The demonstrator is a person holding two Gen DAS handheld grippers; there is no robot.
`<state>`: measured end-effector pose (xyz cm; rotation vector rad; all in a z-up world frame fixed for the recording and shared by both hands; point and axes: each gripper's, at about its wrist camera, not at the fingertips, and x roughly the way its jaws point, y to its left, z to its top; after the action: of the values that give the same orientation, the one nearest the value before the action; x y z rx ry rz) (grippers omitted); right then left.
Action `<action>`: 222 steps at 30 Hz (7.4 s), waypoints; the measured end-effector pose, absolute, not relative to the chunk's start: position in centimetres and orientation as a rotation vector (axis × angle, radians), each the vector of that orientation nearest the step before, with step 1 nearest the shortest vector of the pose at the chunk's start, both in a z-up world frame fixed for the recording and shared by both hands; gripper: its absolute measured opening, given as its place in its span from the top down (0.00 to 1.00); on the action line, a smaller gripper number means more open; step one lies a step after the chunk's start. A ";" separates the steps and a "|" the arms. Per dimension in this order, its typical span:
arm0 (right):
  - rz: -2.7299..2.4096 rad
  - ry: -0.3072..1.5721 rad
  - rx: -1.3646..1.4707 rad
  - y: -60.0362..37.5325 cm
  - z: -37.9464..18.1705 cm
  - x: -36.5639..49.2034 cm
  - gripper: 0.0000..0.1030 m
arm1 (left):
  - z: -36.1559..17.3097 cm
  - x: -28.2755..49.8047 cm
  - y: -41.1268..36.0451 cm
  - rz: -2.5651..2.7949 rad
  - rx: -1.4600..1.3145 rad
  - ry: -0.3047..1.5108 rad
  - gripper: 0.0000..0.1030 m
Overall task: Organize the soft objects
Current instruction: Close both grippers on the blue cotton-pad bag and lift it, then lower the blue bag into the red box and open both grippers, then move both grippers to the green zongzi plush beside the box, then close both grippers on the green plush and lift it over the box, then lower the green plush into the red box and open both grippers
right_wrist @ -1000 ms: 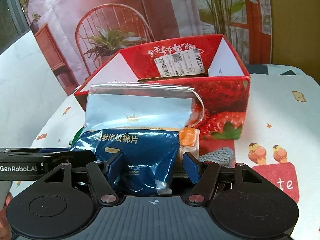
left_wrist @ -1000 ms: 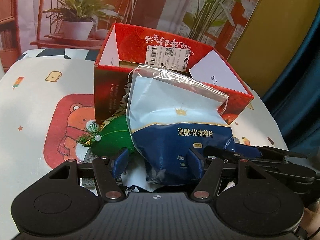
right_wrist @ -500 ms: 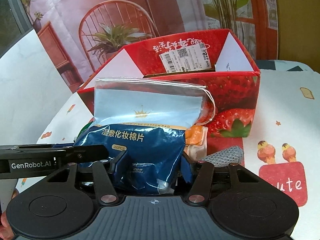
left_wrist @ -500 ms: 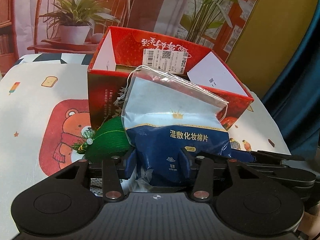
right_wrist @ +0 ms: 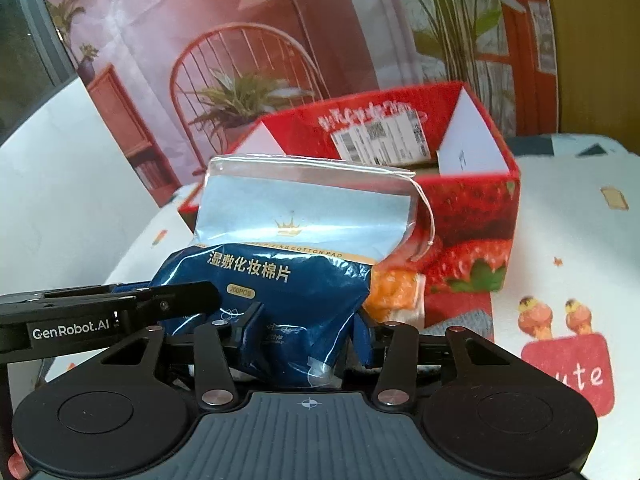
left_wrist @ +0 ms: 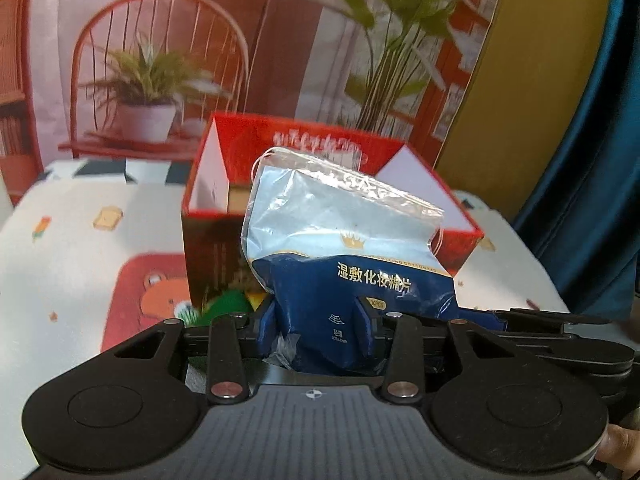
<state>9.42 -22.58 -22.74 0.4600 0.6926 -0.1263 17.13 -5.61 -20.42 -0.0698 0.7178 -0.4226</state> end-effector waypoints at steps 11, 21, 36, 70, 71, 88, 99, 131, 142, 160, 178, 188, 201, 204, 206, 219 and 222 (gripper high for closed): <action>-0.119 0.609 0.393 -22.6 -18.8 10.0 0.58 | -17.7 17.1 -5.7 -0.425 -0.086 0.633 0.59; -0.124 0.590 0.343 -23.4 -17.1 11.6 0.58 | -16.6 18.9 -6.0 -0.433 -0.082 0.599 0.58; -0.119 0.600 0.286 -26.6 -15.8 19.0 0.58 | -16.0 27.1 -7.1 -0.428 -0.087 0.644 0.58; -0.194 0.771 0.420 -30.7 -23.1 23.5 0.57 | -20.3 32.0 -8.3 -0.413 0.059 0.832 0.46; -0.192 0.760 0.419 -30.5 -22.7 23.1 0.57 | -19.9 31.4 -8.0 -0.418 0.061 0.819 0.47; -0.146 0.655 0.393 -23.1 -21.0 16.5 0.57 | -21.1 24.2 0.7 -0.368 -0.113 0.818 0.47; -0.038 0.774 0.287 -16.5 -24.8 16.1 0.57 | -23.8 22.3 2.2 -0.358 -0.155 0.854 0.48; 0.061 0.800 0.230 -13.8 -27.2 18.1 0.54 | -27.2 23.3 -0.6 -0.515 -0.207 0.910 0.48; 0.055 0.823 0.281 -14.2 -28.0 18.5 0.50 | -27.9 23.3 -0.5 -0.497 -0.198 0.901 0.48; 0.038 0.694 0.269 -15.3 -22.9 17.6 0.55 | -22.7 22.2 -1.8 -0.527 -0.153 0.797 0.48; 0.005 0.547 0.215 -17.5 -16.6 17.1 0.56 | -16.5 22.1 -4.1 -0.566 -0.113 0.657 0.48; -0.017 0.485 0.160 -18.8 -13.5 17.9 0.56 | -13.8 22.9 -5.1 -0.576 -0.101 0.579 0.48; -0.049 0.441 0.113 -21.1 -11.3 19.5 0.56 | -12.4 25.5 -6.5 -0.615 -0.108 0.558 0.48; -0.054 0.446 0.105 -21.8 -11.5 20.1 0.56 | -12.7 26.6 -6.8 -0.623 -0.122 0.577 0.48; -0.056 0.450 0.104 -22.1 -11.7 20.5 0.56 | -13.1 27.2 -7.0 -0.626 -0.122 0.585 0.48; -0.057 0.478 0.063 -23.3 -13.1 24.1 0.56 | -14.0 30.1 -6.9 -0.603 -0.152 0.574 0.47; -0.051 0.454 0.018 -23.2 -12.4 25.0 0.56 | -13.6 30.5 -6.4 -0.597 -0.180 0.537 0.48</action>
<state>25.04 -23.21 -12.36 0.0183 0.4541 -0.0508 30.53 -6.36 -13.60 -0.1796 0.5373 -0.5970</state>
